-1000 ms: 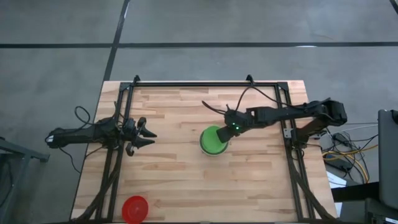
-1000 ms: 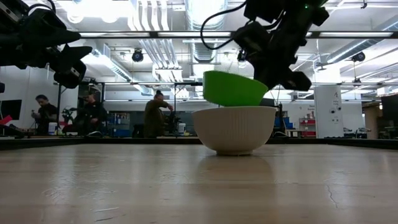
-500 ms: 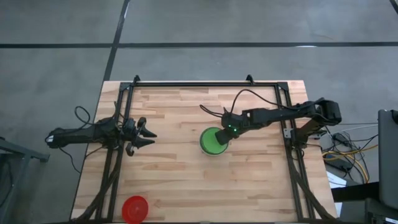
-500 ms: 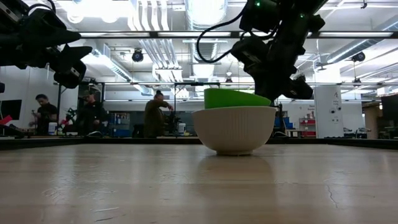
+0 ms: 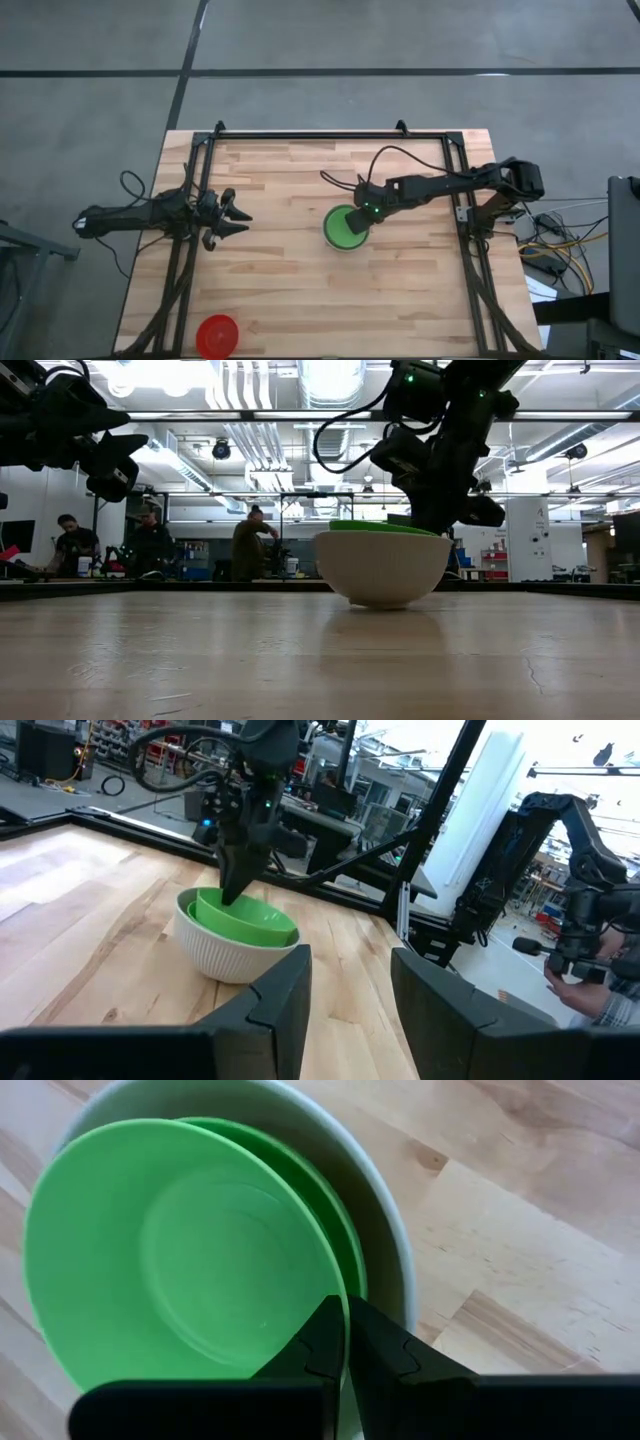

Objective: Nest bowls inside each other
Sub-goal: Stack the green bowl on top of the other green bowl

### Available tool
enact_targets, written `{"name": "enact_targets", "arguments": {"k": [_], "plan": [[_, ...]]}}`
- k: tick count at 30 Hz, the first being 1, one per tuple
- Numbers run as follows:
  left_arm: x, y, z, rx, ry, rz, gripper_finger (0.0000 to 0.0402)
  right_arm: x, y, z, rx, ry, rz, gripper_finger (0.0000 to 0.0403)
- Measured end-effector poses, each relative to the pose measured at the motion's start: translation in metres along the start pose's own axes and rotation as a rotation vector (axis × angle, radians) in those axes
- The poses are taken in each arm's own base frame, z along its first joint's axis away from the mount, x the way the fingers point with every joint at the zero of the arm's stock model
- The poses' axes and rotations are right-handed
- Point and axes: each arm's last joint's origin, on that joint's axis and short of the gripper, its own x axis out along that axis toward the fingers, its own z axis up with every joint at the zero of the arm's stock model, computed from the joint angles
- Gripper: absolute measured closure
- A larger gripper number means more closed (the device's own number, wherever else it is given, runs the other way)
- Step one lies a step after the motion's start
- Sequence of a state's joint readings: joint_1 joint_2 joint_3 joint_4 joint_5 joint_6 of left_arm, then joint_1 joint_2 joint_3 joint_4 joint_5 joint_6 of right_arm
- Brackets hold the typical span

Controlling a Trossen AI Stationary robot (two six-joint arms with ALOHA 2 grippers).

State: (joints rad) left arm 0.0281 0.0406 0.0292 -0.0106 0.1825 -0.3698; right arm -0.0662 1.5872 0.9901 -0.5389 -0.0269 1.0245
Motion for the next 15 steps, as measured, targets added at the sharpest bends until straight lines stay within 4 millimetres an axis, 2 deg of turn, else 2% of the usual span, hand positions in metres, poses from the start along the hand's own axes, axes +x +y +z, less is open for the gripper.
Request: {"name": "enact_targets", "arguments": {"k": [15], "plan": [[0.0000, 0.0000, 0.0000, 0.000, 0.000, 0.001, 0.0257, 0.0034, 0.0016, 0.0008, -0.011, 0.003, 0.015, 0.0394]]}}
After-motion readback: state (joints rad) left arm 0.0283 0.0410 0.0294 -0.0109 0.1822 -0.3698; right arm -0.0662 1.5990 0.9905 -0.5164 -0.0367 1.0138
